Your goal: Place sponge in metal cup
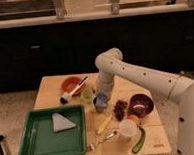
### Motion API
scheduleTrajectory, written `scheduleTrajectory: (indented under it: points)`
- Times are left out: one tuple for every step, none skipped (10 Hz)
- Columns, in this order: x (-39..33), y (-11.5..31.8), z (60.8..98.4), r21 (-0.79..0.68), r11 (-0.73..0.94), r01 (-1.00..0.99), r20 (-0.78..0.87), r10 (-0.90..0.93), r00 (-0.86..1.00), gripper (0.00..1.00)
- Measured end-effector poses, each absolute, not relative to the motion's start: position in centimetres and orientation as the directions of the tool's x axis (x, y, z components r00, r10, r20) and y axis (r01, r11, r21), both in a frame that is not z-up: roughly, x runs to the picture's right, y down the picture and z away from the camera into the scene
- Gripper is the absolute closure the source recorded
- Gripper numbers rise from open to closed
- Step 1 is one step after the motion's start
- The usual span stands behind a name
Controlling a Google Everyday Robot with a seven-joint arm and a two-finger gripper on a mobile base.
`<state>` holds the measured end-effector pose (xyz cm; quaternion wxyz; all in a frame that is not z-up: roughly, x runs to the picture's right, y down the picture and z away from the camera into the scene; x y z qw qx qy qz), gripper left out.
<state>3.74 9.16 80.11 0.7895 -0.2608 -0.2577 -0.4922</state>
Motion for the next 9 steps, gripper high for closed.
scheduleTrajectory:
  points:
    - [3.5,9.2,80.1,-0.14,0.364,0.921,0.67,-0.65,0.359,1.0]
    - [3.2,9.2,80.2,-0.123,0.348,0.929,0.677,-0.655,0.336,1.0]
    - [2.9,9.3,80.3,-0.11,0.334,0.936,0.683,-0.659,0.315,1.0]
    - [2.7,9.3,80.5,-0.099,0.319,0.942,0.689,-0.662,0.297,1.0]
    - [2.5,9.4,80.6,-0.092,0.307,0.947,0.695,-0.662,0.282,1.0]
    - [2.4,9.4,80.7,-0.089,0.3,0.95,0.699,-0.661,0.274,1.0]
    - [2.0,9.5,80.8,-0.078,0.285,0.955,0.709,-0.658,0.254,1.0]
    - [1.9,9.6,80.9,-0.077,0.279,0.957,0.714,-0.655,0.248,1.0]
    - [1.9,9.6,81.0,-0.078,0.275,0.958,0.717,-0.652,0.245,1.0]
